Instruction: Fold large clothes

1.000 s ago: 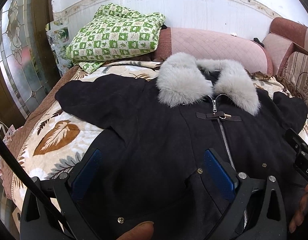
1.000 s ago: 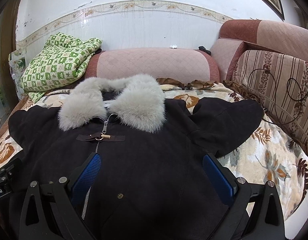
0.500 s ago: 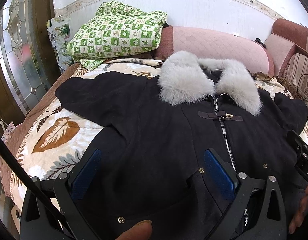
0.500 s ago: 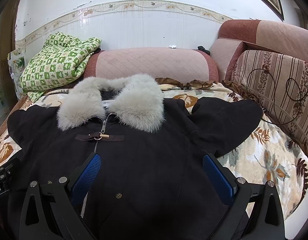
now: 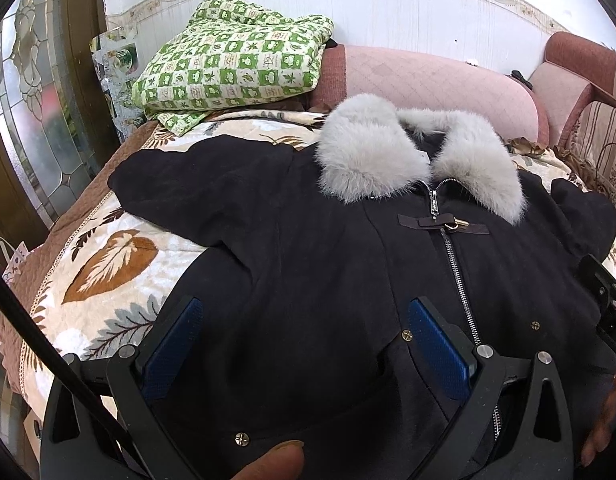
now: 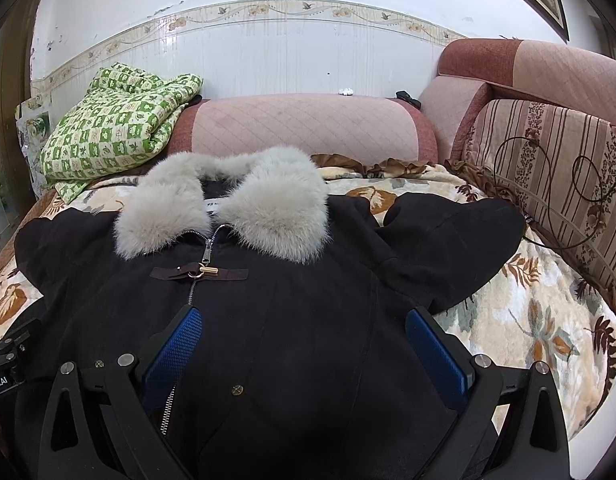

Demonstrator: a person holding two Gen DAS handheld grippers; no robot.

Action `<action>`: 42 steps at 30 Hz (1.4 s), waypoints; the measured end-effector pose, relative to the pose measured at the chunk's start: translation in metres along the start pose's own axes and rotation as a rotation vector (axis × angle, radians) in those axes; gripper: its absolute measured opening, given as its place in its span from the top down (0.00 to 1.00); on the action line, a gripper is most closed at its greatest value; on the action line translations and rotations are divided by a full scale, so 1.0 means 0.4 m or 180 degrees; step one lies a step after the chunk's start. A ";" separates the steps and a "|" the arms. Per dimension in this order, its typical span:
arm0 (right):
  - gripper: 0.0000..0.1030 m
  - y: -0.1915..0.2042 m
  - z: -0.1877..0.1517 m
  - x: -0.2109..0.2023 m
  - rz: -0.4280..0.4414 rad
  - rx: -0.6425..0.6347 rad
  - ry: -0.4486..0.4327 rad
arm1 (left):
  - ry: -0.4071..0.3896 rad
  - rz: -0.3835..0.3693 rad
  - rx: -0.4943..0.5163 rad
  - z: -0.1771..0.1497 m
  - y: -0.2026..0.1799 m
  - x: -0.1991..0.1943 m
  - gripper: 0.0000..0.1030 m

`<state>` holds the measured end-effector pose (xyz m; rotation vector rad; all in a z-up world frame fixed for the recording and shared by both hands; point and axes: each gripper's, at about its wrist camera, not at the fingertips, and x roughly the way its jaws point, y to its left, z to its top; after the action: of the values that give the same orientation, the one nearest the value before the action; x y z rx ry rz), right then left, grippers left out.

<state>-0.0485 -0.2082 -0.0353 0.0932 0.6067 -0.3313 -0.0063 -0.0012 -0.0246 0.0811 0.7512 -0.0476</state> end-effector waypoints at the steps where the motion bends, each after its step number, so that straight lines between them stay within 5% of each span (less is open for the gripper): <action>1: 0.00 0.000 -0.001 0.000 0.0000 0.0000 0.0001 | 0.0004 0.0003 0.0004 0.000 0.000 0.002 0.01; 42: 0.00 0.007 -0.006 0.007 -0.0008 -0.0046 0.0045 | 0.0140 0.0014 0.0060 -0.014 -0.006 0.025 0.01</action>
<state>-0.0468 -0.2059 -0.0390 0.0808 0.6232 -0.3288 -0.0030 -0.0032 -0.0357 0.1020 0.7947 -0.0489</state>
